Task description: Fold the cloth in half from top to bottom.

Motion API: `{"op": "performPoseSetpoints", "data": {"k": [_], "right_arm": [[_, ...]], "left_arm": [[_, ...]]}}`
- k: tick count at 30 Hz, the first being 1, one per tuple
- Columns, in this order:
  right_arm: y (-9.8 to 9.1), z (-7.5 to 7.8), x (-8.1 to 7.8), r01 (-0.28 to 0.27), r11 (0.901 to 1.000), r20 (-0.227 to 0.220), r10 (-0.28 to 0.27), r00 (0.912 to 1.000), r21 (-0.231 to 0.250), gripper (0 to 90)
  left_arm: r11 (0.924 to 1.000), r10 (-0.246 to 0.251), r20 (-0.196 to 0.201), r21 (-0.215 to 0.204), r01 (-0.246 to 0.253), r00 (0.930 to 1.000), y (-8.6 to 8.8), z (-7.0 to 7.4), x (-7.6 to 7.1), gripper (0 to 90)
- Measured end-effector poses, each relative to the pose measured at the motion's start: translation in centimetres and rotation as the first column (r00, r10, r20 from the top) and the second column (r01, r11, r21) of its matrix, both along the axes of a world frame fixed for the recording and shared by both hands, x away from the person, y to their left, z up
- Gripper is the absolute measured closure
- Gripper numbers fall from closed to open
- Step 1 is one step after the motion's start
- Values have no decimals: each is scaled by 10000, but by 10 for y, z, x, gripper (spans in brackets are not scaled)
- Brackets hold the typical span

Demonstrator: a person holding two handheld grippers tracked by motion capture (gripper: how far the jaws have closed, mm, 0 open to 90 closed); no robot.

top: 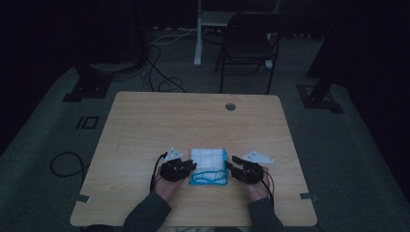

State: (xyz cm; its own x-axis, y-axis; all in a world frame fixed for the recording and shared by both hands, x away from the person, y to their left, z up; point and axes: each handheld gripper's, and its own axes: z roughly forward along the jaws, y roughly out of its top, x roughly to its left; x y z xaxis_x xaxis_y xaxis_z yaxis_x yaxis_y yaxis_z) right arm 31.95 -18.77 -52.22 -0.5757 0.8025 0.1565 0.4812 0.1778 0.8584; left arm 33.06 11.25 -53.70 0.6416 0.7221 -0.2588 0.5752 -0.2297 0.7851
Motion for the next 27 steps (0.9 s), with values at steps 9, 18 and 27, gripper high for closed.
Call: {"op": "performPoseSetpoints", "data": {"k": [9, 18, 27], "right_arm": [[-11, -1, 2, 333, 9994, -52, -333, 9994, -127, 564], [-28, -8, 6, 867, 9959, -286, -874, 9958, -243, 554], [-37, -12, 11, 1306, 9901, -526, -1333, 9897, -523, 538]], "left_arm": [[9998, -118, 99, 189, 116, 9999, 3, -2, -15, 699], [9998, -65, 212, 166, 62, 9998, 11, 1, -22, 684], [9978, 543, 531, 346, -561, 9971, 41, 11, -21, 676]]}}
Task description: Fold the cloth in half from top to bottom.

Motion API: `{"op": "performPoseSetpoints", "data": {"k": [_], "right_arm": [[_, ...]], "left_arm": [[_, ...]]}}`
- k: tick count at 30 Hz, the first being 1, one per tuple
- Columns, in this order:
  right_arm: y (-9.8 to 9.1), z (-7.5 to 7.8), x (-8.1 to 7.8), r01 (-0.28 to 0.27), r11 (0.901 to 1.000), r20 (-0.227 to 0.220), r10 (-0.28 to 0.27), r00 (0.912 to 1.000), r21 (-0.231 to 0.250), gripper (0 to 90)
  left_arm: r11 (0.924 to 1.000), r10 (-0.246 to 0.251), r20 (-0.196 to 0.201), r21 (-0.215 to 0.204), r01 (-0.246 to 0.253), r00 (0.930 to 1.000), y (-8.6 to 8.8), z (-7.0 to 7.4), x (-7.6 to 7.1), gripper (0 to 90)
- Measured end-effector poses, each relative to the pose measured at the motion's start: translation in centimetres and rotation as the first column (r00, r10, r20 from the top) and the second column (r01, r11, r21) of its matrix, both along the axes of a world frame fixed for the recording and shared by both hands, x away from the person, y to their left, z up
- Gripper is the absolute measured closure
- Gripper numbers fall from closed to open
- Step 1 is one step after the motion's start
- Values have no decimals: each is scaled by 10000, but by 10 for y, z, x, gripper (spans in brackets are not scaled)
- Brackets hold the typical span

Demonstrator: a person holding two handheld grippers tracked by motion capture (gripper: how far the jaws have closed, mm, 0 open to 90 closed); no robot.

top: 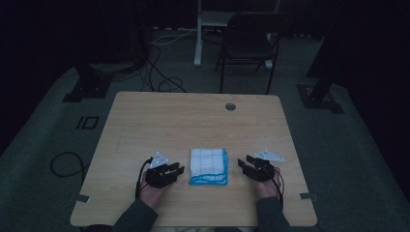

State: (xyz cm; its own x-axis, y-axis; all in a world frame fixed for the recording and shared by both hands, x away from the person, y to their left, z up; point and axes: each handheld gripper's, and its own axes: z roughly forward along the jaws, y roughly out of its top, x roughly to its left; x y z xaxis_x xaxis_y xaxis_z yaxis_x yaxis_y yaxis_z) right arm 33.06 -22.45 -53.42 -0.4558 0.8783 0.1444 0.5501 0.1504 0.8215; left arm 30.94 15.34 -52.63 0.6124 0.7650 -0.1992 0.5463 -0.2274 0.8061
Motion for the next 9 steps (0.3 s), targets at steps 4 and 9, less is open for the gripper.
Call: {"op": "performPoseSetpoints", "data": {"k": [4, 9], "right_arm": [[-3, -2, 3, 153, 9997, -77, -154, 9999, -177, 537], [-5, -4, 5, 259, 9993, -109, -262, 9996, -274, 538]], "left_arm": [[9996, 257, 39, 72, -257, 9997, 11, 0, 2, 676], [9987, 470, -5, 206, -470, 9989, 21, -2, 2, 676]]}}
